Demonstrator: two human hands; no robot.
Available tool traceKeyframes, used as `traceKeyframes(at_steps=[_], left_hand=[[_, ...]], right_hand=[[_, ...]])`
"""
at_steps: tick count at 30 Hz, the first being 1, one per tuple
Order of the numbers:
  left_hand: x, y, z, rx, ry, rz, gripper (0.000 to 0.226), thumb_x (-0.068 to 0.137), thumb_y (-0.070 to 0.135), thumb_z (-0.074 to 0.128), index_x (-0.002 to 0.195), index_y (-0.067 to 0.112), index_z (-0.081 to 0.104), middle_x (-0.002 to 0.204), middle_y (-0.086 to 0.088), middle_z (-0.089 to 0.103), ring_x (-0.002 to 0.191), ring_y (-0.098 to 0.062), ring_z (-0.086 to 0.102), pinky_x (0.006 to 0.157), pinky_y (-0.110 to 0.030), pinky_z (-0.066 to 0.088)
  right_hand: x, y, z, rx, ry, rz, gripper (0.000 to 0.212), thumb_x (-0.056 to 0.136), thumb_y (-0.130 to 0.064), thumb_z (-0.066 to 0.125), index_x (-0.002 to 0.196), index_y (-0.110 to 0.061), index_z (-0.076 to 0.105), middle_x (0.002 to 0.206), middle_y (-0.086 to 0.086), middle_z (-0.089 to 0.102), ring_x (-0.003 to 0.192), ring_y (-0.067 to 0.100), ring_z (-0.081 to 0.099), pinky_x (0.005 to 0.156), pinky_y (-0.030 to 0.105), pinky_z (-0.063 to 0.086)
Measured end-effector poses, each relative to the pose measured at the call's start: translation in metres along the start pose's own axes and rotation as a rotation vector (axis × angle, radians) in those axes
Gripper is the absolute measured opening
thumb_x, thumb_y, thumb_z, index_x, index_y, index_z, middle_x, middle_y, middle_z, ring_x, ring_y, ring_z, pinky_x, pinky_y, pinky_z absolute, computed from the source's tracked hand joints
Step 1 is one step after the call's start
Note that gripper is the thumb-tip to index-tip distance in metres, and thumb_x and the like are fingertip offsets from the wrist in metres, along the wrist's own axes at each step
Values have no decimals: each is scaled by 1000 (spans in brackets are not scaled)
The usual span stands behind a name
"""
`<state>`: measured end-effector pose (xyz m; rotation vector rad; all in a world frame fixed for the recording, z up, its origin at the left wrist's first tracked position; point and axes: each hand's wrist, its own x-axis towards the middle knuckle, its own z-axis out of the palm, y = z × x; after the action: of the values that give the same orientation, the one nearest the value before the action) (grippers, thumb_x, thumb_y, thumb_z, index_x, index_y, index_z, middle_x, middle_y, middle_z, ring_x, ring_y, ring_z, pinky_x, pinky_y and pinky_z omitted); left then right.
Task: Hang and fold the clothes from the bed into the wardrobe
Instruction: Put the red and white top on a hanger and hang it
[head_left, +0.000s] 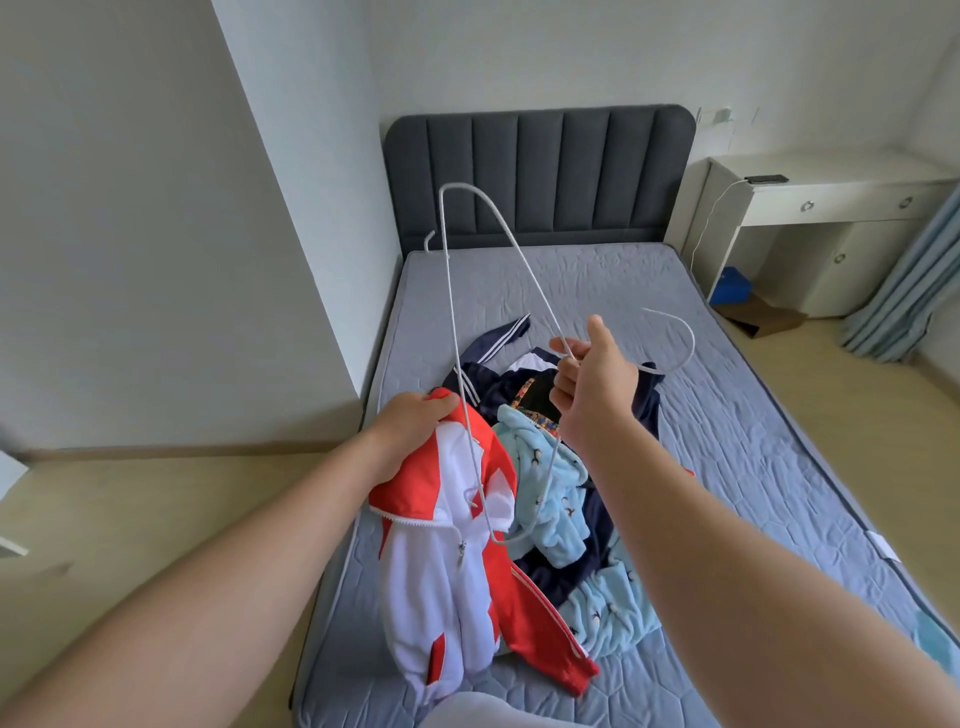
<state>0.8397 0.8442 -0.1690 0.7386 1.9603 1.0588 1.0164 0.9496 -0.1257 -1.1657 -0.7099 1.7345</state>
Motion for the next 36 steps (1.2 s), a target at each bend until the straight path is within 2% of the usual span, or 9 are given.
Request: traceKeyframes(at_steps=[4,9,15,17,20,24,27,31,36], left_hand=[[0,-3,-13,-115,33,-132,15,79,30,77,82,15,77,86,-8,77,81,-26,69,73,-31,51],[-11,2,-25,-150,4,-181,10,49,24,66,56,18,70,75,-9,70,73,-28,62,71,-32,47],[-20,9,-46,-193,-151,-36,39,48,4,57,79,14,78,75,-10,71,66,-23,65,64,-26,52],[-25,14,-50,-174,-127,46,34,47,2,53,73,10,73,63,-6,62,59,-18,57,58,-22,46],[-30,21,-57,-185,-82,161,37,50,2,51,85,-2,64,54,-3,52,52,-13,47,56,-24,39],[-33,28,-71,-326,-131,211,48,56,2,50,100,-3,69,72,-10,61,60,-18,54,57,-24,43],[-36,30,-80,-313,-130,266,54,49,-1,46,93,5,76,73,-9,62,60,-23,46,52,-22,33],[-34,26,-90,-271,-138,308,65,43,-2,48,102,2,76,87,-15,63,82,-30,48,63,-31,31],[-26,21,-114,-163,-134,227,53,52,-4,46,93,10,78,58,-7,54,46,-14,44,46,-18,35]], right_hand=[[1,4,1,226,8,119,45,91,-34,63,51,-15,56,52,-1,37,42,14,18,44,28,14],[0,7,9,400,-77,200,44,84,-25,68,52,-20,39,51,-3,40,42,14,17,42,28,13],[0,11,16,352,-293,184,55,87,-39,71,58,-20,29,48,-4,22,49,15,11,46,29,11],[0,14,21,295,-340,135,54,88,-35,71,59,-21,28,48,-3,21,48,15,11,44,29,11],[-2,26,25,190,-356,77,49,85,-28,76,56,-22,37,51,-1,22,48,16,13,45,30,11],[2,44,22,31,-336,-3,52,83,-20,77,52,-22,35,51,-2,23,49,16,13,50,32,11],[4,55,20,-93,-321,-104,57,86,-12,75,44,-26,38,47,-4,29,46,14,21,55,34,14],[5,59,19,-337,-209,-216,54,81,-26,77,40,-19,42,49,-1,32,53,17,26,55,32,23],[13,50,16,-662,-64,-459,50,82,-36,66,49,-7,41,45,-2,29,47,15,27,53,34,29]])
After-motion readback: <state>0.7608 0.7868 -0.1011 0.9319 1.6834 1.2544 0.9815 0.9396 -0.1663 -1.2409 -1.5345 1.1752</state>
